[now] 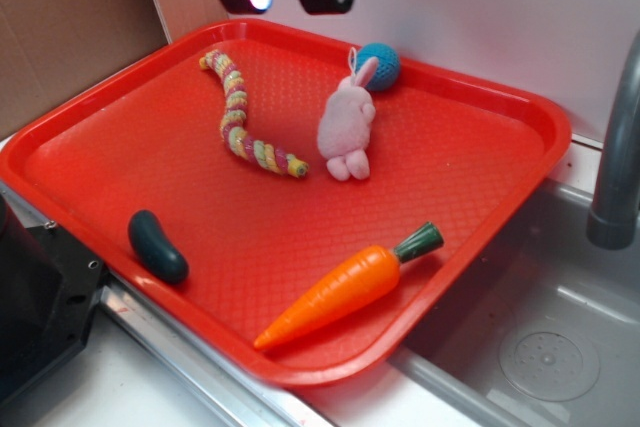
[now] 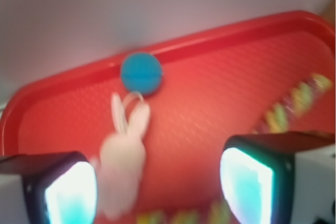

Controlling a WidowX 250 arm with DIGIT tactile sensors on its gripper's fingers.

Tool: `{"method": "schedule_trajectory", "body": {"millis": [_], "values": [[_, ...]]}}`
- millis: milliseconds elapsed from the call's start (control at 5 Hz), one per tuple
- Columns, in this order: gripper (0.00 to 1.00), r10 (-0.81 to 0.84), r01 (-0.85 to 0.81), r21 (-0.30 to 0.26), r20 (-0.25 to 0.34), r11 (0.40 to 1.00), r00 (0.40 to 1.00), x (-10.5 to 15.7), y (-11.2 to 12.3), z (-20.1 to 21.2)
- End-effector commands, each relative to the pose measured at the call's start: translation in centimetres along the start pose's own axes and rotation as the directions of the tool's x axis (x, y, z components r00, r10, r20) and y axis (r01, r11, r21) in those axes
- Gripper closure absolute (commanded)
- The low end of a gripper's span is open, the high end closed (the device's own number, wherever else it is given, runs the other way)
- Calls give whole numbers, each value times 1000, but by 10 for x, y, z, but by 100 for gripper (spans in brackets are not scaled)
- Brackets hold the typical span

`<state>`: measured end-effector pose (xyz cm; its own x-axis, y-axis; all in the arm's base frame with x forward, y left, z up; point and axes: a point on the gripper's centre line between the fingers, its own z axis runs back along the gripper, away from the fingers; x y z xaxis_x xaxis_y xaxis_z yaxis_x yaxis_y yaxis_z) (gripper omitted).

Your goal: Grab the blue ball.

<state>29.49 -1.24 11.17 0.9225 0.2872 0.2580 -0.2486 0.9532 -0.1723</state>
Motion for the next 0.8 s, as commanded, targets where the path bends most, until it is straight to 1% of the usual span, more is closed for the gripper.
{"method": "schedule_trajectory", "body": {"millis": [0,200,400,600], "values": [[0,-38,37,35,23,999,999,49,-9,-32],[0,-54,54,42,-6,998,999,53,-9,-51],[0,-88,89,34,-43,995,995,53,-10,-68],[0,-99,101,47,-54,994,994,50,-10,-80]]}}
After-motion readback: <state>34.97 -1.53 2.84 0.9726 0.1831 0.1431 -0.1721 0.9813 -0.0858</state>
